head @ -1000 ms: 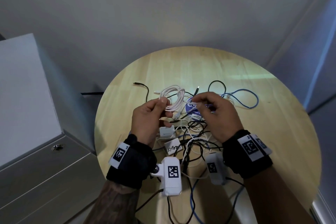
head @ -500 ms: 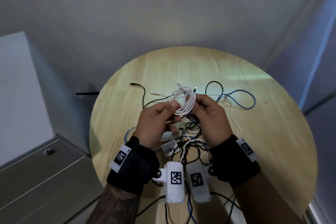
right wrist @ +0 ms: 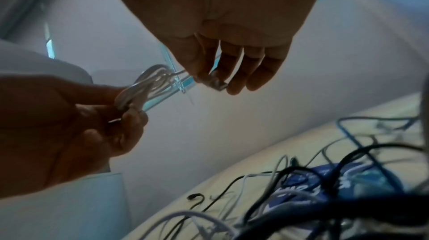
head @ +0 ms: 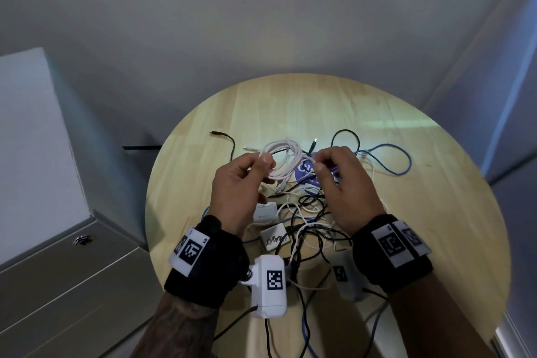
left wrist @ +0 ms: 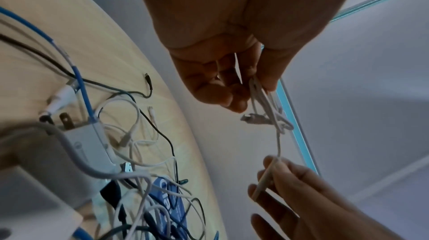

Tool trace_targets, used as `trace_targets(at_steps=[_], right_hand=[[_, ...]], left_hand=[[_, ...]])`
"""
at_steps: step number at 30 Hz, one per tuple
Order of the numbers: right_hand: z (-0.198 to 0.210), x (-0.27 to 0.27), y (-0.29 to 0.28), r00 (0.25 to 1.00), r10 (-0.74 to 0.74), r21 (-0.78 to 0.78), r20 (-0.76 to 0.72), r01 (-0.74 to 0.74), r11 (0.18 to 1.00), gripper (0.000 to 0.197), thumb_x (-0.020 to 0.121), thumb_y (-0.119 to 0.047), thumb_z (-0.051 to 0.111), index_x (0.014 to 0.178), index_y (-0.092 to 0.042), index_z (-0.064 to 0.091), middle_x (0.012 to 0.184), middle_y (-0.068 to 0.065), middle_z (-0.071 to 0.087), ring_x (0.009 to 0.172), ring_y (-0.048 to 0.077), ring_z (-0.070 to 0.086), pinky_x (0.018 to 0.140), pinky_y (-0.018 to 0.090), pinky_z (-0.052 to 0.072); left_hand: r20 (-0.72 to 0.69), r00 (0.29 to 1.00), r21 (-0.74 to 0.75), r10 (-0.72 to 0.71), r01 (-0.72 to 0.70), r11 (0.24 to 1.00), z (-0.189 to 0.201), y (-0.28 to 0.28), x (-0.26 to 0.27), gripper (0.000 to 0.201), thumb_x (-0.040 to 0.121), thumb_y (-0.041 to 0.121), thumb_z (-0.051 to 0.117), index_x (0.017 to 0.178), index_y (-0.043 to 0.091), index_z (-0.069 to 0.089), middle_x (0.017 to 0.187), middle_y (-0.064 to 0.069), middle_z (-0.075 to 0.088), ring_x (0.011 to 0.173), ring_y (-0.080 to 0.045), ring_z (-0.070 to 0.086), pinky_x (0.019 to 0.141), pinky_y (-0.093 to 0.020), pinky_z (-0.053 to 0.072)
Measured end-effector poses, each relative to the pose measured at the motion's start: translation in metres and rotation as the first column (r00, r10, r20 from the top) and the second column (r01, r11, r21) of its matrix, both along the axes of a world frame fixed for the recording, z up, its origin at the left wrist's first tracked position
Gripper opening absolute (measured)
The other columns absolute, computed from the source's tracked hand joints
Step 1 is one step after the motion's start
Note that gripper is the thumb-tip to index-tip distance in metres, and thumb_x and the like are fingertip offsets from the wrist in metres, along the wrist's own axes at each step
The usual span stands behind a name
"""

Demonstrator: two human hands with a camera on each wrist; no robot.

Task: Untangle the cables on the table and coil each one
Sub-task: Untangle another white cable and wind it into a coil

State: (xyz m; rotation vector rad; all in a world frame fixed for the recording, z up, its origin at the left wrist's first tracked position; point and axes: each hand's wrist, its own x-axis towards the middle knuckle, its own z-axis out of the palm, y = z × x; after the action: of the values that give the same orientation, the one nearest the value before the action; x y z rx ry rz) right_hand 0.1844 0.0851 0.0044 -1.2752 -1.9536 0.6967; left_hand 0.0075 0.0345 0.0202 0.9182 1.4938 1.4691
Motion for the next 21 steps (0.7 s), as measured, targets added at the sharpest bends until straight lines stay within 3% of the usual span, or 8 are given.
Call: trace_targets(at_steps=[3, 5, 7, 9, 12, 14, 17, 21], right_hand=[[0.007, 0.004, 0.001, 1.000, -0.004, -0.017, -0.029, 0.004, 1.000, 0.007, 0.090, -0.026, 0.059, 0.095, -0.031, 0.062, 0.109, -0.010, 0.054, 0.106, 0.009, 0.054, 0.088, 0.023, 0.042], [0.016, 0.001, -0.003, 0.980, -0.121, -0.074, -0.160, 0.110, 0.991, 0.005, 0.093, -0.029, 0.061, 0.092, -0.026, 0.066, 0.098, -0.005, 0.061, 0.088, 0.008, 0.057, 0.075, 0.016, 0.042], [0.027, -0.006, -0.008, 0.933, -0.122, -0.249, -0.337, 0.037, 0.968, 0.033, 0.093, -0.049, 0.057, 0.085, -0.020, 0.069, 0.080, 0.002, 0.067, 0.069, 0.011, 0.057, 0.064, 0.019, 0.043], [0.036, -0.014, -0.012, 0.872, -0.116, -0.422, -0.475, -0.110, 0.900, 0.053, 0.084, -0.064, 0.055, 0.085, -0.014, 0.071, 0.076, 0.007, 0.070, 0.066, 0.016, 0.059, 0.059, 0.027, 0.045], [0.035, -0.019, -0.012, 0.835, -0.129, -0.435, -0.535, -0.141, 0.889, 0.043, 0.089, -0.044, 0.065, 0.086, -0.001, 0.068, 0.073, 0.007, 0.071, 0.066, 0.019, 0.061, 0.052, 0.030, 0.045], [0.029, -0.017, -0.010, 0.843, -0.122, -0.418, -0.524, -0.130, 0.899, 0.032, 0.094, -0.028, 0.064, 0.087, 0.003, 0.066, 0.071, 0.005, 0.070, 0.064, 0.017, 0.061, 0.050, 0.029, 0.045], [0.021, -0.011, -0.007, 0.867, -0.098, -0.411, -0.489, -0.130, 0.903, 0.021, 0.096, -0.025, 0.061, 0.090, -0.006, 0.068, 0.072, 0.004, 0.070, 0.066, 0.015, 0.061, 0.050, 0.029, 0.046], [0.019, -0.007, -0.004, 0.881, -0.038, -0.387, -0.471, -0.168, 0.907, 0.015, 0.097, -0.022, 0.059, 0.095, -0.011, 0.069, 0.074, 0.004, 0.069, 0.066, 0.016, 0.057, 0.052, 0.029, 0.045]], left_hand=[[-0.192, 0.981, 0.064, -0.005, 0.017, 0.998, 0.001, -0.001, 0.000, 0.015, 0.094, 0.023, 0.064, 0.087, 0.017, 0.075, 0.073, 0.004, 0.066, 0.068, -0.006, 0.059, 0.058, -0.023, 0.046], [-0.351, 0.935, 0.160, 0.043, 0.015, 0.987, 0.002, -0.001, 0.003, 0.011, 0.092, 0.023, 0.066, 0.091, 0.019, 0.077, 0.081, 0.006, 0.064, 0.074, -0.001, 0.058, 0.066, -0.014, 0.043], [-0.543, 0.832, 0.244, 0.115, 0.026, 0.969, 0.003, -0.001, 0.006, 0.014, 0.091, 0.027, 0.067, 0.100, 0.022, 0.076, 0.084, 0.008, 0.055, 0.077, -0.004, 0.054, 0.065, -0.012, 0.040], [-0.723, 0.670, 0.299, 0.165, 0.089, 0.950, 0.004, -0.001, 0.010, 0.015, 0.092, 0.026, 0.066, 0.103, 0.022, 0.075, 0.085, 0.008, 0.048, 0.073, -0.007, 0.047, 0.060, -0.016, 0.038], [-0.810, 0.553, 0.337, 0.194, 0.168, 0.926, 0.003, -0.002, 0.016, 0.018, 0.090, 0.017, 0.066, 0.105, 0.017, 0.075, 0.085, 0.003, 0.045, 0.072, -0.011, 0.044, 0.055, -0.024, 0.040], [-0.799, 0.579, 0.339, 0.166, 0.206, 0.918, -0.001, -0.001, 0.016, 0.020, 0.088, 0.013, 0.067, 0.106, 0.018, 0.075, 0.088, 0.001, 0.046, 0.075, -0.014, 0.048, 0.056, -0.030, 0.046], [-0.664, 0.746, 0.270, -0.039, 0.288, 0.919, -0.001, -0.003, 0.015, 0.028, 0.085, 0.011, 0.067, 0.110, 0.023, 0.071, 0.100, 0.001, 0.049, 0.091, -0.013, 0.056, 0.066, -0.032, 0.055], [-0.186, 0.979, 0.157, -0.087, 0.117, 0.981, 0.009, -0.005, 0.022, 0.030, 0.085, 0.019, 0.068, 0.113, 0.022, 0.057, 0.110, 0.001, 0.055, 0.088, -0.013, 0.064, 0.068, -0.031, 0.057]])
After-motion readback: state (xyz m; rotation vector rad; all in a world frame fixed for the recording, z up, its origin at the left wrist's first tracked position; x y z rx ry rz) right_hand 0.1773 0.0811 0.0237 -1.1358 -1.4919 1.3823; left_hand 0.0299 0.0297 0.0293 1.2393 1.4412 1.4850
